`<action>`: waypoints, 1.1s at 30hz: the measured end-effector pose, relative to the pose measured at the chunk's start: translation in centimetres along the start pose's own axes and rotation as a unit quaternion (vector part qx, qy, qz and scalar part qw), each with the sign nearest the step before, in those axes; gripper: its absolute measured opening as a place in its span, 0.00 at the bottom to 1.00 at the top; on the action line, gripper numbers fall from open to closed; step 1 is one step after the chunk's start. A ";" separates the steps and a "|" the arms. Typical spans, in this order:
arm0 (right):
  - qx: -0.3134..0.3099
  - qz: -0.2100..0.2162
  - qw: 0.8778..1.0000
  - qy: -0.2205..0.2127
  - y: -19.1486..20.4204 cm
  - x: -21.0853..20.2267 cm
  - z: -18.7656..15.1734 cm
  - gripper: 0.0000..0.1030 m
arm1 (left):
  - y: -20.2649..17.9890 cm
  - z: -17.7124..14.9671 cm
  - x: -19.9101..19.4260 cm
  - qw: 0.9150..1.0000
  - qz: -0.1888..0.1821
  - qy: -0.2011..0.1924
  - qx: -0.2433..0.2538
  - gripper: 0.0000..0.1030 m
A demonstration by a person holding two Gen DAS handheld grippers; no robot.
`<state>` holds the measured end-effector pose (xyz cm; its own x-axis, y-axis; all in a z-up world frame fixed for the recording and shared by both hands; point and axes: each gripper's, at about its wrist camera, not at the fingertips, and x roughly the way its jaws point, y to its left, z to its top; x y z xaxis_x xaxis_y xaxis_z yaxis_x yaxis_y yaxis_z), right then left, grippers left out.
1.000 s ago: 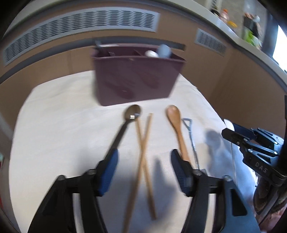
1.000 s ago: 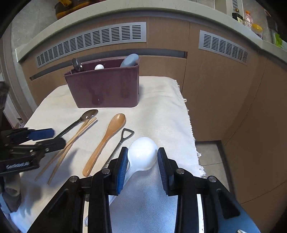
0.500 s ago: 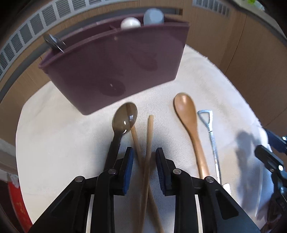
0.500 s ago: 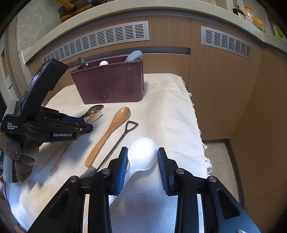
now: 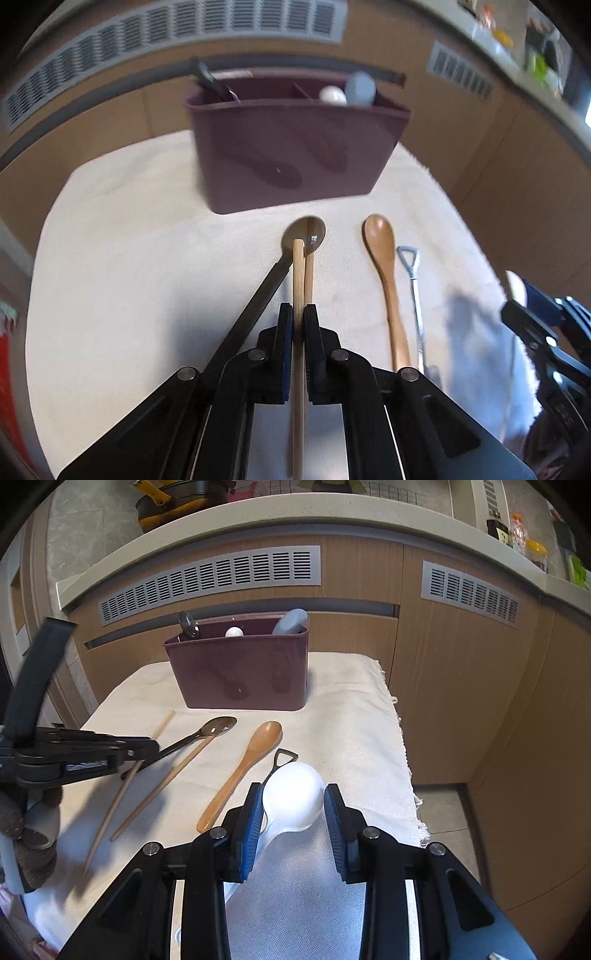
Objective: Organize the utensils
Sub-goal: 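Grasp a wooden chopstick with the left gripper while the right gripper lifts the white spoon, then carry the chopstick and white spoon over the caddy and open both grippers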
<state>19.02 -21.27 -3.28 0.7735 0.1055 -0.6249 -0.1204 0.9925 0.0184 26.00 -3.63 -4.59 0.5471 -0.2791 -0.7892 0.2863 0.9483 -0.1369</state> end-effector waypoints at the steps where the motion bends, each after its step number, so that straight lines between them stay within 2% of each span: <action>1: -0.002 -0.001 1.000 -0.002 0.2 -0.2 0.0 0.29 | 0.1 -0.3 -1.1 1.000 -0.004 -0.016 -0.005 0.05; 4: -0.009 -0.008 1.000 -0.008 0.7 -1.0 0.2 0.29 | 0.3 -0.9 -4.5 0.997 -0.022 -0.066 -0.023 0.05; 7: -0.013 -0.014 1.000 -0.021 1.1 -2.0 0.6 0.29 | 0.2 -1.5 -7.7 0.993 -0.024 -0.113 -0.031 0.06; 14: -0.052 -0.041 0.994 -0.090 2.4 -6.0 3.5 0.29 | 0.6 -1.1 -13.6 0.983 -0.026 -0.176 -0.034 0.06; 17: -0.080 -0.064 0.983 -0.151 3.0 -8.7 6.6 0.29 | 0.3 0.8 -16.9 0.974 -0.027 -0.224 -0.025 0.06; 20: -0.103 -0.094 0.965 -0.220 3.6 -10.9 10.4 0.29 | -0.6 3.7 -20.1 0.958 -0.026 -0.285 -0.010 0.06; 23: -0.102 -0.106 0.952 -0.268 3.6 -11.9 13.8 0.29 | -1.2 6.6 -21.9 0.944 -0.022 -0.329 -0.004 0.06; 26: -0.098 -0.109 0.942 -0.302 3.4 -12.0 16.3 0.29 | -1.0 9.4 -23.3 0.929 -0.035 -0.367 -0.011 0.06; 30: -0.106 -0.111 0.936 -0.316 3.4 -9.7 19.1 0.29 | -0.5 12.6 -23.0 0.920 -0.021 -0.390 -0.008 0.06; 33: -0.106 -0.109 0.941 -0.304 3.3 -7.4 20.7 0.29 | -0.1 14.7 -21.8 0.924 -0.020 -0.382 -0.005 0.06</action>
<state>25.74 -17.50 17.54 0.9992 -0.0205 -0.0334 0.0114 0.9670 -0.2546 25.62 0.14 21.38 0.9331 -0.3351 -0.1304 0.3128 0.9353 -0.1654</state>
